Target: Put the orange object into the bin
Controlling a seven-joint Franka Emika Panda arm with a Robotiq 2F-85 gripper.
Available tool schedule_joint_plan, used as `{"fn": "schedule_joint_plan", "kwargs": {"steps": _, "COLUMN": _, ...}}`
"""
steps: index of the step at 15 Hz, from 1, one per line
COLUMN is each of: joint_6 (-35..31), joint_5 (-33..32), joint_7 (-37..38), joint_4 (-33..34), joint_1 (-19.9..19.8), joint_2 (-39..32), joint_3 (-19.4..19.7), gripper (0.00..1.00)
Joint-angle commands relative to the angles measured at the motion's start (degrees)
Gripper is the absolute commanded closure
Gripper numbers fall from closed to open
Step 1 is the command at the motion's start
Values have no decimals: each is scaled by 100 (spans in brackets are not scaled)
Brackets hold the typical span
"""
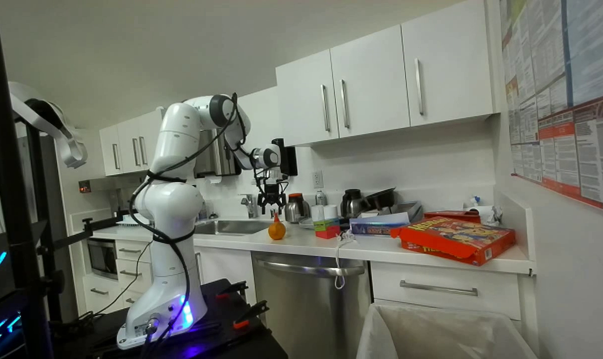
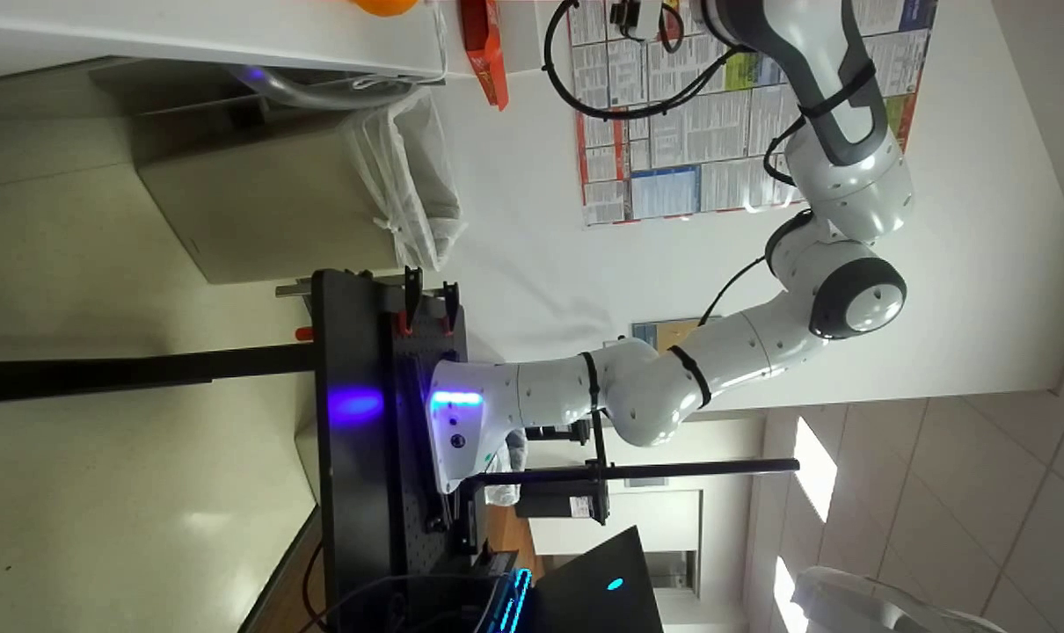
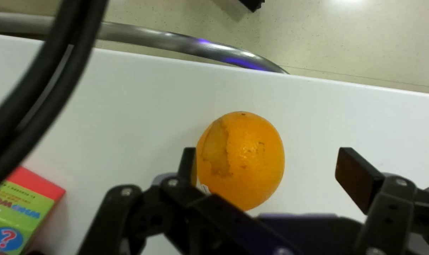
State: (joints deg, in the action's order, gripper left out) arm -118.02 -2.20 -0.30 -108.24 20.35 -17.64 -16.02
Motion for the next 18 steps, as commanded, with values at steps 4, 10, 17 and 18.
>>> {"fn": "schedule_joint_plan", "kwargs": {"steps": 4, "joint_6": 232, "joint_5": -257, "joint_7": 953, "joint_4": 482, "joint_1": 197, "joint_2": -182, "joint_3": 95, "gripper": 0}}
{"fn": "schedule_joint_plan", "kwargs": {"steps": 10, "joint_6": 281, "joint_5": -422, "joint_7": 1721, "joint_4": 630, "joint_1": 308, "joint_2": -363, "joint_3": 192, "gripper": 0}}
{"fn": "schedule_joint_plan", "kwargs": {"steps": 17, "joint_6": 319, "joint_5": -267, "joint_7": 1536, "joint_4": 664, "joint_1": 248, "joint_2": -470, "joint_3": 137, "gripper": 0}}
{"fn": "schedule_joint_plan", "kwargs": {"steps": 18, "joint_6": 313, "joint_5": -275, "joint_7": 1535, "joint_4": 659, "joint_1": 252, "joint_2": -474, "joint_3": 140, "gripper": 0}}
